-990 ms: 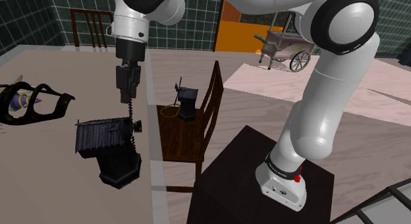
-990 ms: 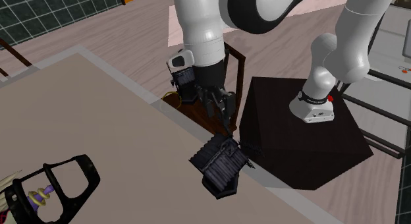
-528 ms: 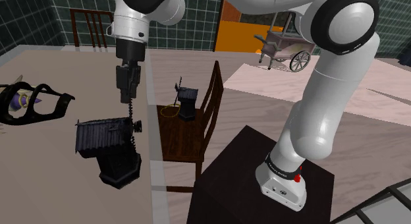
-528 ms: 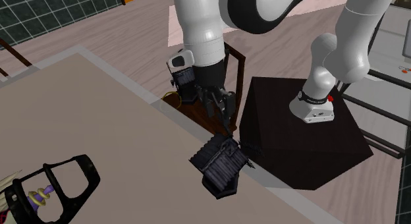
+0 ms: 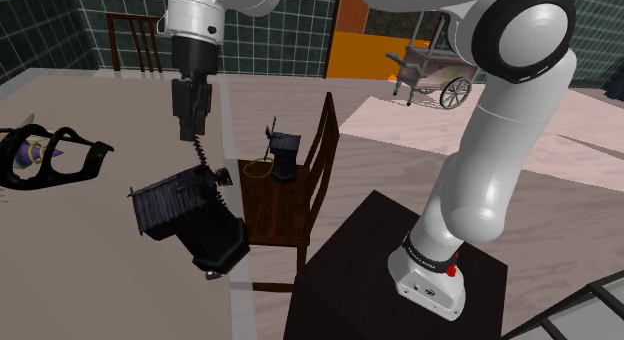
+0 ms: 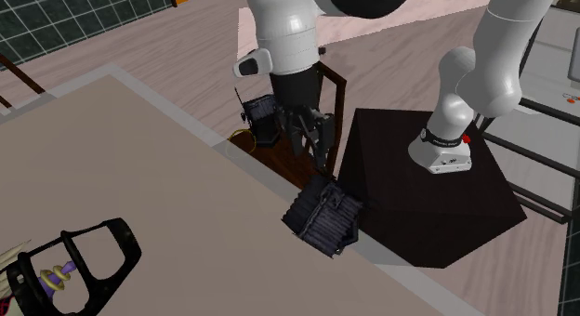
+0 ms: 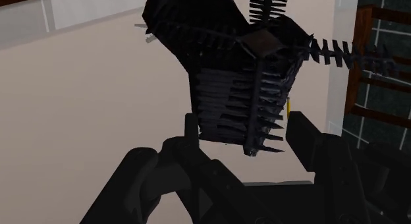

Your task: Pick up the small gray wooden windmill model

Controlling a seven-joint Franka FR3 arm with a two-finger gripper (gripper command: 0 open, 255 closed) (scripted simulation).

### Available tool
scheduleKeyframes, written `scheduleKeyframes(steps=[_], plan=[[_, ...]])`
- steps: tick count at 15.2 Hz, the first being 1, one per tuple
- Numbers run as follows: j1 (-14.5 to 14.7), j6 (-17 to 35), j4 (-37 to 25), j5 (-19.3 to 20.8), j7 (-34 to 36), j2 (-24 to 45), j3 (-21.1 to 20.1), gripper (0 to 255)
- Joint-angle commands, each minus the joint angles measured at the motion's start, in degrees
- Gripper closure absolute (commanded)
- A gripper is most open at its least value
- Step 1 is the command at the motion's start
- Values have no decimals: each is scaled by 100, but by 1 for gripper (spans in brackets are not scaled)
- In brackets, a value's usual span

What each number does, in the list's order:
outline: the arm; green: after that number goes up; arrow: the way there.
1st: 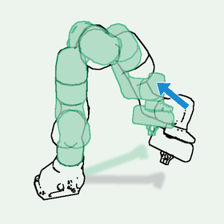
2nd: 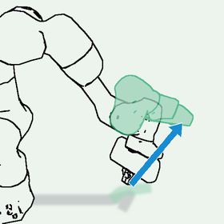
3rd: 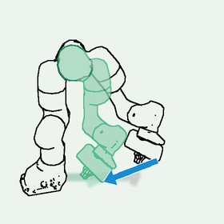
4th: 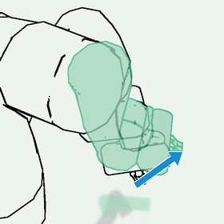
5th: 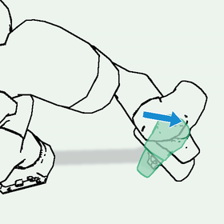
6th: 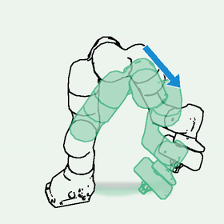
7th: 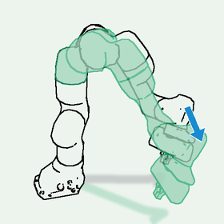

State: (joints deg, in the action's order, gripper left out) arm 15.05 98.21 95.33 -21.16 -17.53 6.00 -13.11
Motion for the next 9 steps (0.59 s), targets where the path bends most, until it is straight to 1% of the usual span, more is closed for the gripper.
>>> scheduleKeyframes(steps=[1,7,9], plan=[[-6,-137,-141,1,44,-14,3,255],[-12,-574,-654,26,204,35,5,255],[-13,-585,-668,27,208,37,5,255]])
